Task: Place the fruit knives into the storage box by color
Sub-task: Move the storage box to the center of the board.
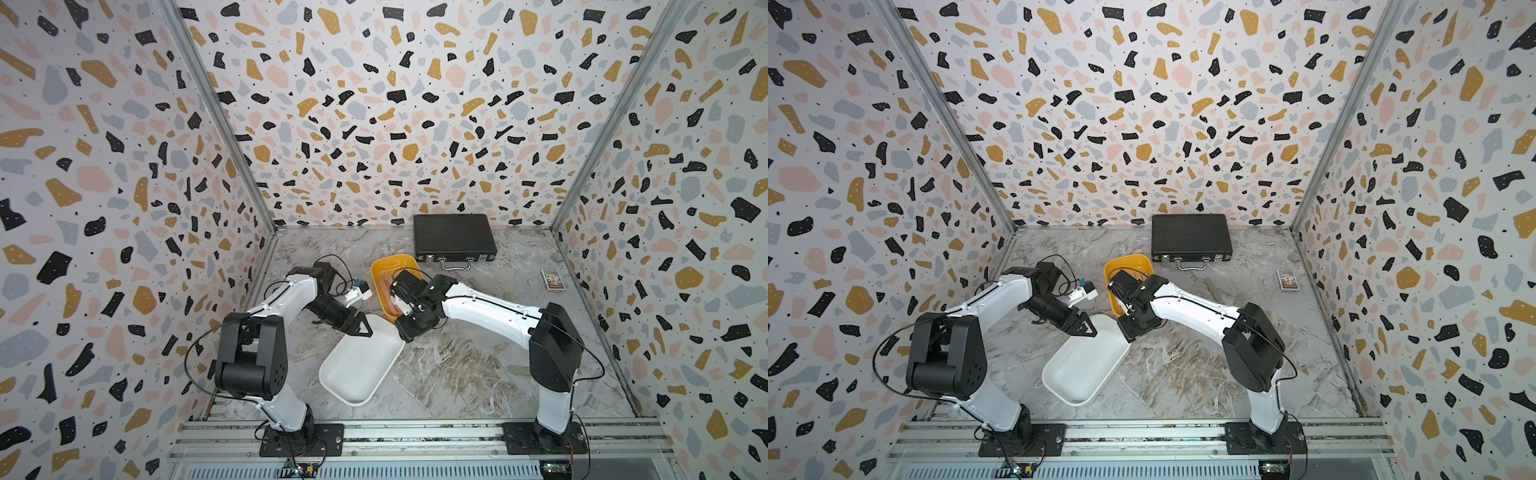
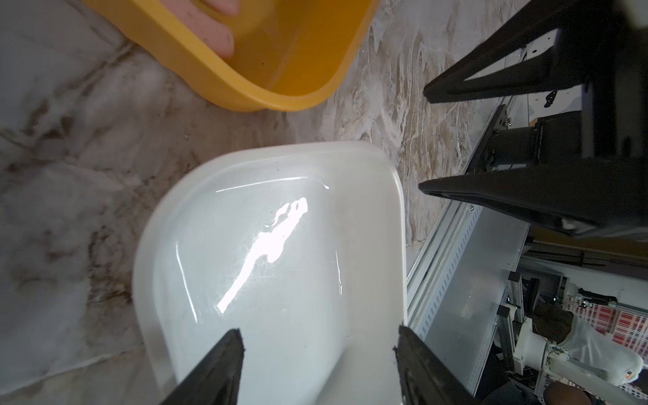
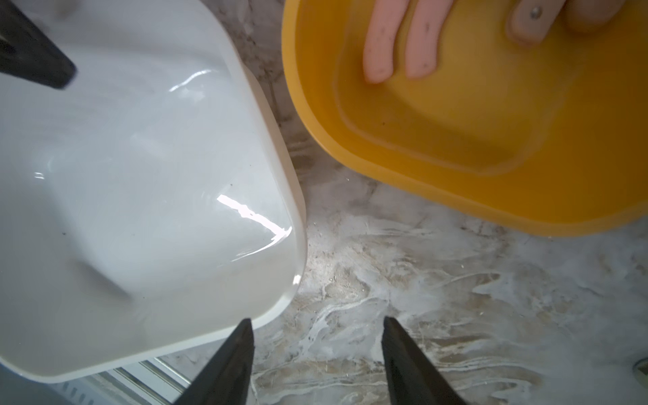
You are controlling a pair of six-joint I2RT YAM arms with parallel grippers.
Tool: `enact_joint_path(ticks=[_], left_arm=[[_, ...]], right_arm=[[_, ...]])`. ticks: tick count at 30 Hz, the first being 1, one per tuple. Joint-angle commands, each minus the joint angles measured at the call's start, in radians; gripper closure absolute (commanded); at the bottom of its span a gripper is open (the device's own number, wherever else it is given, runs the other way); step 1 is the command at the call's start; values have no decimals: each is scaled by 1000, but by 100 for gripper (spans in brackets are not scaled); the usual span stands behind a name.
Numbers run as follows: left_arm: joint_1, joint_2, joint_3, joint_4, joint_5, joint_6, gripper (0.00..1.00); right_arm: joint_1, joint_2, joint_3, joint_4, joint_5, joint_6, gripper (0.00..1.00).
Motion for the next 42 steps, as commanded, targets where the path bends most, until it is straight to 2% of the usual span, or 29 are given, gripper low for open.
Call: enact_joint_path(ticks=[1,10,21,25,35,42], left_arm=[[-2,-46,38,-10,1,-18,31],[11,-61,138,-47,-40,-44,30],[46,52,285,91,-230,-279,29],[46,98,349,109,-269,-326,29],[6,221,437,160,-327,-405,29],[-32,273,478,190,-325,-450,29]], right_arm=[[-2,-64,-1,28,-13,20,39],[-1,-24,52,39,-25,18,39],[-1,84,81,76,-37,33,41],[-1,100,66,81,-30,37,41],[-8,59,-17,79,28,39,42],[-34,9,-90,80,53,40,42]])
